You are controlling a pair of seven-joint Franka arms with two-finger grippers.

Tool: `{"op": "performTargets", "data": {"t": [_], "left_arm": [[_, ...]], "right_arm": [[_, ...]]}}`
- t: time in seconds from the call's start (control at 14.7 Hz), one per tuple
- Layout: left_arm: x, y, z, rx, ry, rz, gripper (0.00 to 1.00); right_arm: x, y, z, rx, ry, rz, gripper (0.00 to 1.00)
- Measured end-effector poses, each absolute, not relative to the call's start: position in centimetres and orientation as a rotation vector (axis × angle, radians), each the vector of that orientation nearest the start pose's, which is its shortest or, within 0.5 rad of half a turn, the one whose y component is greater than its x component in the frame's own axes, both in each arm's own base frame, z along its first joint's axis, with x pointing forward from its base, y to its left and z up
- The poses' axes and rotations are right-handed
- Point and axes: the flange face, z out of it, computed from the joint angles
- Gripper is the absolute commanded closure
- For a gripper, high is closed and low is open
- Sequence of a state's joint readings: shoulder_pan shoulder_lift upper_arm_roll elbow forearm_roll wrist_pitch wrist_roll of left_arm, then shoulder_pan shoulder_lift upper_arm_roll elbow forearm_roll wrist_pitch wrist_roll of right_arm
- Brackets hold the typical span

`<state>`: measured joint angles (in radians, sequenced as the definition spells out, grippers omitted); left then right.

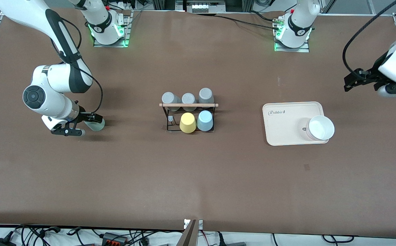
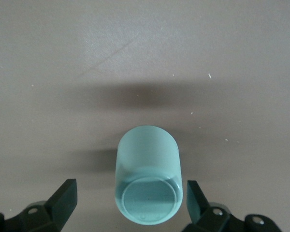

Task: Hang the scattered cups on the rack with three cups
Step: 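Retract the left gripper while the right gripper grasps the mint cup, then lift the mint cup with the right gripper and carry it to the rack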

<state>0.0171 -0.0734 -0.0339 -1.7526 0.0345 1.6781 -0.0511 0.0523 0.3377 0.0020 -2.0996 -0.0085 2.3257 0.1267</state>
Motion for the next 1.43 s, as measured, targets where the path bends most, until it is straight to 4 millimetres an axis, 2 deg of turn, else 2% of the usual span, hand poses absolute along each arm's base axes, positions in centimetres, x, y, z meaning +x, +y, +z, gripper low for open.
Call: {"op": "performTargets", "data": {"t": [0.41, 0.75, 0.82, 0.95, 1.02, 1.09, 1.29, 1.43], "left_arm": [[51.1, 1.1, 62.2, -3.148, -0.008, -0.037, 0.0], [50.5, 2.2, 63.1, -3.15, -0.024, -0.061, 0.0], [50.5, 2.2, 63.0, -3.15, -0.024, -0.059, 0.0], [50.5, 2.2, 63.0, -3.151, -0.024, -0.059, 0.0], [50.5, 2.2, 63.0, -3.151, -0.025, -0.059, 0.0], [50.5, 2.3, 63.0, -3.151, -0.027, -0.059, 0.0], [50.4, 3.2, 63.1, -3.15, -0.055, -0.063, 0.0], [50.2, 3.3, 63.5, -3.15, -0.059, -0.073, 0.0]], "right_arm": [[56.7, 3.0, 23.2, -3.15, 0.106, 0.183, 0.0], [56.6, 2.7, 21.5, -3.151, 0.112, 0.197, 0.0], [56.6, 2.7, 21.4, -3.151, 0.111, 0.199, 0.12], [56.6, 2.7, 21.4, -3.155, 0.103, 0.2, 0.5], [56.6, 2.7, 21.4, -3.156, 0.101, 0.201, 0.63], [56.6, 2.7, 21.6, -3.156, 0.1, 0.198, 0.7], [56.9, 3.0, 22.6, -3.158, 0.088, 0.199, 0.73], [58.0, 4.1, 25.4, -3.159, 0.053, 0.213, 0.73]]}}
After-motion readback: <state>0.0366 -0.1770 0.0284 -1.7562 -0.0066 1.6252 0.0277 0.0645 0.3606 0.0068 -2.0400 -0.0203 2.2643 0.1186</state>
